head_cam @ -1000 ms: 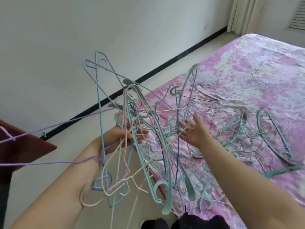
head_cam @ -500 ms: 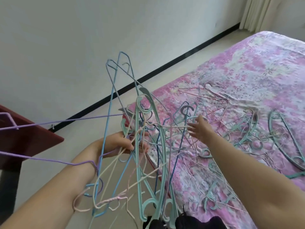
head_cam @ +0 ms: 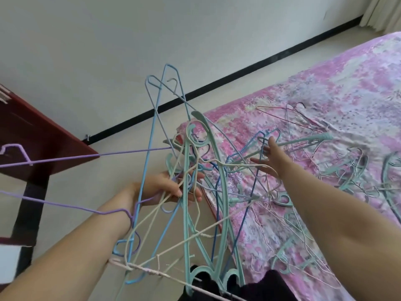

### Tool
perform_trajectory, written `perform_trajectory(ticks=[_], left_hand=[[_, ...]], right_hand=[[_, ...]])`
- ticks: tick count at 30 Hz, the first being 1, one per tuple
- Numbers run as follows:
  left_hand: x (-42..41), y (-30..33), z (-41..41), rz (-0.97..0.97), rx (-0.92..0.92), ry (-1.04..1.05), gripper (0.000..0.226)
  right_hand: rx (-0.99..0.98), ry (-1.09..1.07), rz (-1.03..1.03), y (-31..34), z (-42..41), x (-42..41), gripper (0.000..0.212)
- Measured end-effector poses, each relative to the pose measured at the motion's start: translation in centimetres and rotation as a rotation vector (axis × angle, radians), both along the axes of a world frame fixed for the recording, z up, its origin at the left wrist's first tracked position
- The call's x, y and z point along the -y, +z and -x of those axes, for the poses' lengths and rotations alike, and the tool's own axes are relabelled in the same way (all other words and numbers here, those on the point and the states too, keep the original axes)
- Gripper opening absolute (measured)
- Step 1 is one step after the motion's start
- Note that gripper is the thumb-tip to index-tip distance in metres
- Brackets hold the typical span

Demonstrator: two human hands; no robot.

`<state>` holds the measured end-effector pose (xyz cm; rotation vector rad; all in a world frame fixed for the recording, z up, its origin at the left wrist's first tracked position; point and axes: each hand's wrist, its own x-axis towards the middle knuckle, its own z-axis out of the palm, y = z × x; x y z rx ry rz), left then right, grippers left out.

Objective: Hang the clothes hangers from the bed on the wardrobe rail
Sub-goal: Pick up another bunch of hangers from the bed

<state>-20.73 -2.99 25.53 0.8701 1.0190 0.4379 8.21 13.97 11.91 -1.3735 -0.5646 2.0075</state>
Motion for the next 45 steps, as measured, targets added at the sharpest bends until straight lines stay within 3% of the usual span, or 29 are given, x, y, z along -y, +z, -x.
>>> perform_trajectory(ticks=[7, 16, 18, 22, 26, 28, 31, 35, 40, 45], left_hand=[[0.0, -0.6, 0.2, -0.009, 0.006, -0.047, 0.07], [-1.6, -1.1, -0.5, 0.009, 0.008, -0.081, 0.073], [-2.2, -1.0, -0.9, 0.008, -0.016, -0.076, 0.077], [-3.5, -0.9, -2.1, 0.036, -0.042, -0.087, 0.077], [-4.7, -0.8, -3.8, 0.022, -0.068, -0.143, 0.071], [-5.2, -1.1, -4.5, 0.023, -0.1, -0.144, 0.077], [-5.8, -1.7, -5.3, 0.025, -0.177, -0.147, 0.082], [-6.2, -1.3, -6.4, 0.046, -0.098, -0.188, 0.074], [-6.6, -0.9, -8.0, 0.042, -0.026, -0.244, 0.06], [-7.0, -0.4, -9.1, 0.047, -0.045, -0.281, 0.071]], right_hand=[[0.028, 0.032, 0.027, -1.0, 0.6, -1.3, 0.051], [0.275, -0.073, -0.03, -1.5, -2.6, -3.5, 0.02], [0.439, 0.001, -0.124, -1.4, -3.0, -4.0, 0.022], [1.111, 0.291, -0.46, -0.1, -4.5, -4.0, 0.033], [1.336, 0.262, -0.575, 0.2, -5.1, -3.6, 0.029], [1.247, 0.182, -0.475, -0.2, -5.7, -3.6, 0.036], [0.961, 0.036, -0.27, -1.7, -7.1, -4.2, 0.028], [0.52, -0.175, -0.05, -3.3, -8.8, -3.9, 0.021], [0.176, -0.189, 0.007, -3.8, -11.1, -3.0, 0.019], [-0.062, -0.051, 0.141, -4.4, -13.9, -2.2, 0.027]])
